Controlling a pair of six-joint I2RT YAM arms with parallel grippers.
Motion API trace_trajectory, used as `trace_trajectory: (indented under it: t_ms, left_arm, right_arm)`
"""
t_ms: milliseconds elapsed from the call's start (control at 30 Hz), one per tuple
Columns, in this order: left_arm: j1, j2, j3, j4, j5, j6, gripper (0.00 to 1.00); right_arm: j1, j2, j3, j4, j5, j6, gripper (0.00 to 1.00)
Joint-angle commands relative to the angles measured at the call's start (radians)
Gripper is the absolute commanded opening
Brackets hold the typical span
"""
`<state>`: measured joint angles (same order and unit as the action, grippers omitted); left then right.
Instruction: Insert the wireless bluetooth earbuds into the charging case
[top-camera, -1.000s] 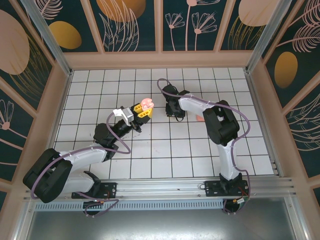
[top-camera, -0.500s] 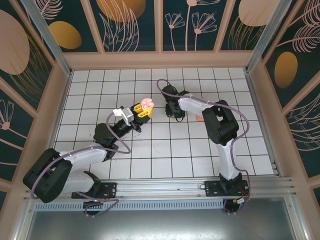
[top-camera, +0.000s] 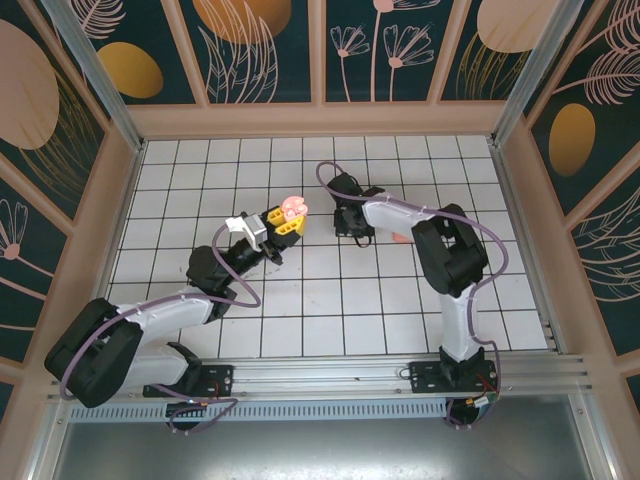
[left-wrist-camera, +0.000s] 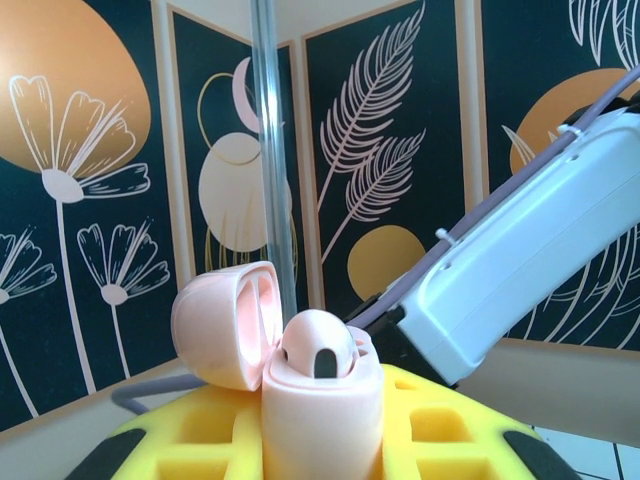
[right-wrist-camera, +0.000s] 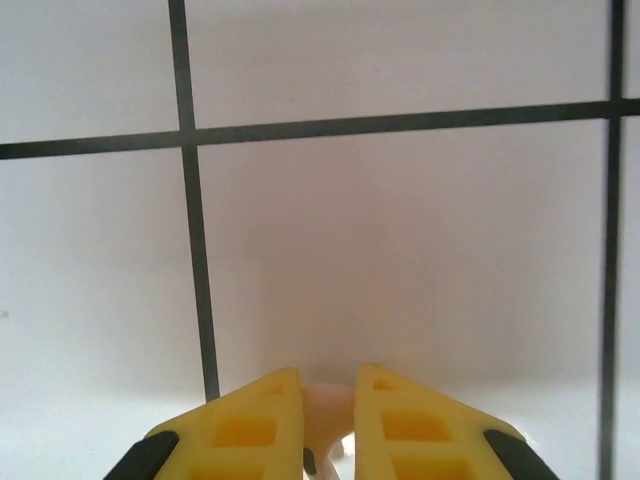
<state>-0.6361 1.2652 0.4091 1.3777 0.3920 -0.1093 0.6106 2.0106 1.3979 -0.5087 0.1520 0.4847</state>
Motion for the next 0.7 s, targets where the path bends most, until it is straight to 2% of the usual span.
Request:
trace_trajectory:
  t_ms: [0,667]
  left_arm:
    - [-0.007,-0.025,0.037,0.01,0.022,-0.002,0.0]
    - [-0.007,-0.061,0.091,-0.115,0.077,0.059,0.0]
  right_arm:
    - [0.002,-0.137,-0.023,0.065,0.016,-0.018,0.14]
    - [0.025,-0.703,-0.056,0.194,-0.133,-0.091,0.14]
